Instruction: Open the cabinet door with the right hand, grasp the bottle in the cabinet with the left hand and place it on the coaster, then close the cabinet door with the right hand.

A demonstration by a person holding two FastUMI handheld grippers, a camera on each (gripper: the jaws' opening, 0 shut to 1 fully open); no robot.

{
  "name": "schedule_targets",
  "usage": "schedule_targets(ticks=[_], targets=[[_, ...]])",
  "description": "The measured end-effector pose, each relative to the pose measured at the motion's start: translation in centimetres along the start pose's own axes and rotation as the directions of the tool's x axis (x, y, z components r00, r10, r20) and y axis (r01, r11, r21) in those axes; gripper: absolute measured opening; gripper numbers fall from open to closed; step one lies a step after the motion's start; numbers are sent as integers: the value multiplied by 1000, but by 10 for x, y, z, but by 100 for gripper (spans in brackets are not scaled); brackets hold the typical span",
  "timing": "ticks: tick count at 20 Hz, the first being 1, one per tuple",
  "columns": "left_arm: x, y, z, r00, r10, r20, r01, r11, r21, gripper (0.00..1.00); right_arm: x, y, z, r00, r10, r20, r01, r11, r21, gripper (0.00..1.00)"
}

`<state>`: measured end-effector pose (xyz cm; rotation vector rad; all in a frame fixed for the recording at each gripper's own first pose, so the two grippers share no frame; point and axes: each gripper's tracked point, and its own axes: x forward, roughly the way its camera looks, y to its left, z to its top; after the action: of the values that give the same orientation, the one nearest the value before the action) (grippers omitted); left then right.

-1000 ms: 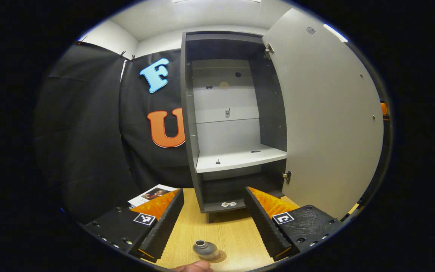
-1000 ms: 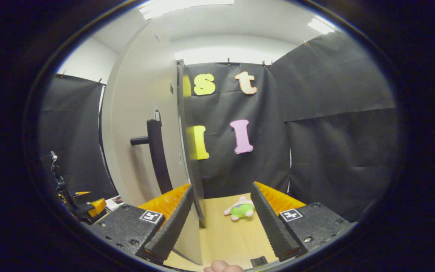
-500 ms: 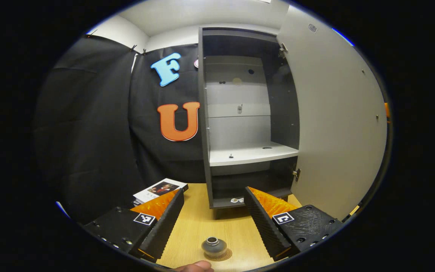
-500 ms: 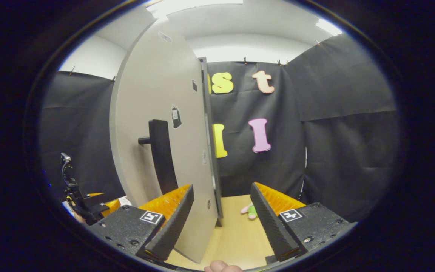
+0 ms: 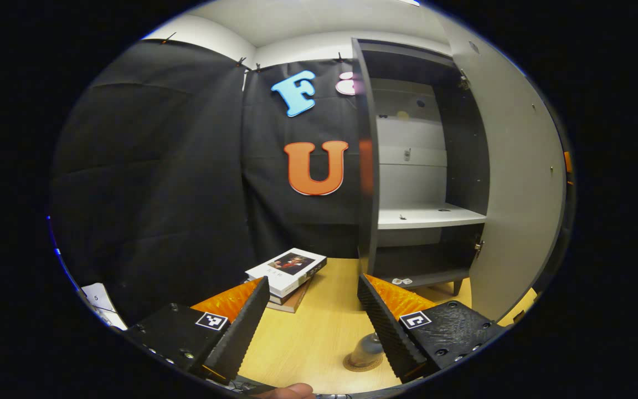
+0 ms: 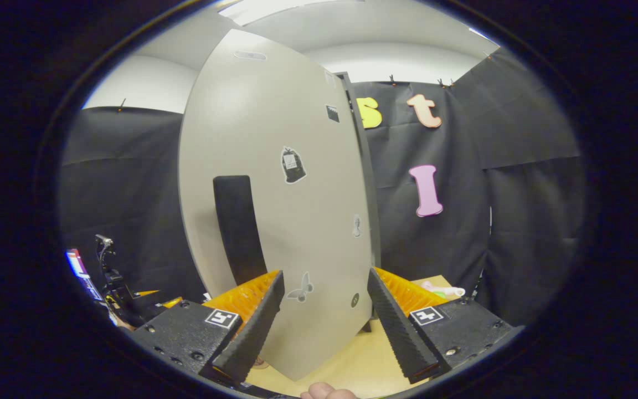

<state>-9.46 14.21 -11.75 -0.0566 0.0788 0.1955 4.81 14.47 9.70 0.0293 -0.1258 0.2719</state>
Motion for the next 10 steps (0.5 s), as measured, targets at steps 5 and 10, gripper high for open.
schedule_targets(ticks=[5,10], targets=[[-14,49,-8,997,81,-17,-81,997,-16,96,39,51,-15,990,118,-79,-117,993,9,98],[-30,94,-9,987,162,-20,-163,986,-37,96,72,99,-15,972,211,-107,-212,977,-3,93]])
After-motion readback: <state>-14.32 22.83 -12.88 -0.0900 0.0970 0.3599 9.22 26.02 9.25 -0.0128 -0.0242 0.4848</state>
